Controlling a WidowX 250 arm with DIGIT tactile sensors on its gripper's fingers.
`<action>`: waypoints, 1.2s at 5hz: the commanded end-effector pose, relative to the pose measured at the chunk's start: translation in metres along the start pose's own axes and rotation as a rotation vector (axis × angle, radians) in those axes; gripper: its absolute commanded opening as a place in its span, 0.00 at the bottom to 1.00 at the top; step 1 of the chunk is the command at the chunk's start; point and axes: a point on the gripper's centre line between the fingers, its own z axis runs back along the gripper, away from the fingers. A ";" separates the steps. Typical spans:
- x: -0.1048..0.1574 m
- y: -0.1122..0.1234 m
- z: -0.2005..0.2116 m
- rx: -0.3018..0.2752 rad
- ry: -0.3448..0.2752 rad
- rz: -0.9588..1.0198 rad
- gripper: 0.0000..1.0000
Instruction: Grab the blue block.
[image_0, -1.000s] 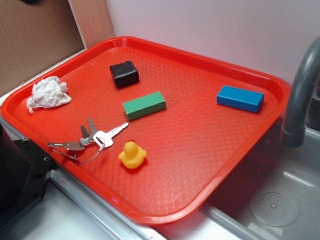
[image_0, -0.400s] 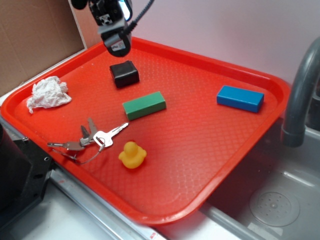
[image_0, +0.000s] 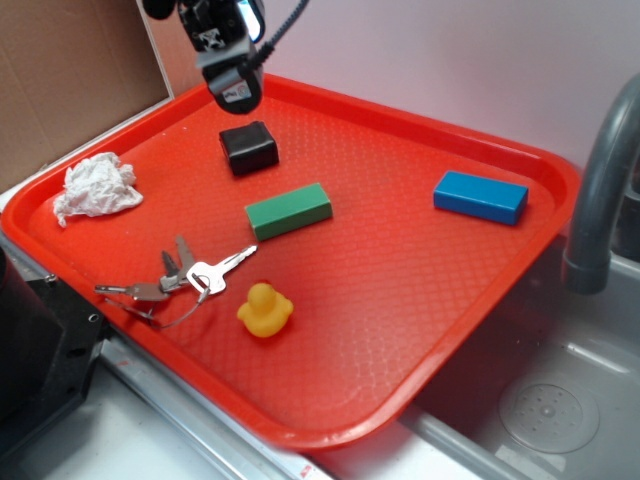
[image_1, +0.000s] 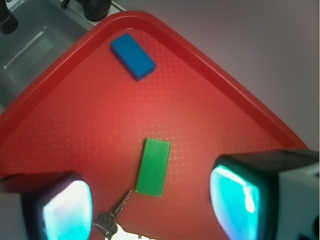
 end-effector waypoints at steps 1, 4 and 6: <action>0.082 -0.012 -0.031 -0.027 0.034 -0.417 1.00; 0.114 -0.013 -0.084 0.053 0.023 -0.603 1.00; 0.119 -0.019 -0.110 -0.038 0.046 -0.604 1.00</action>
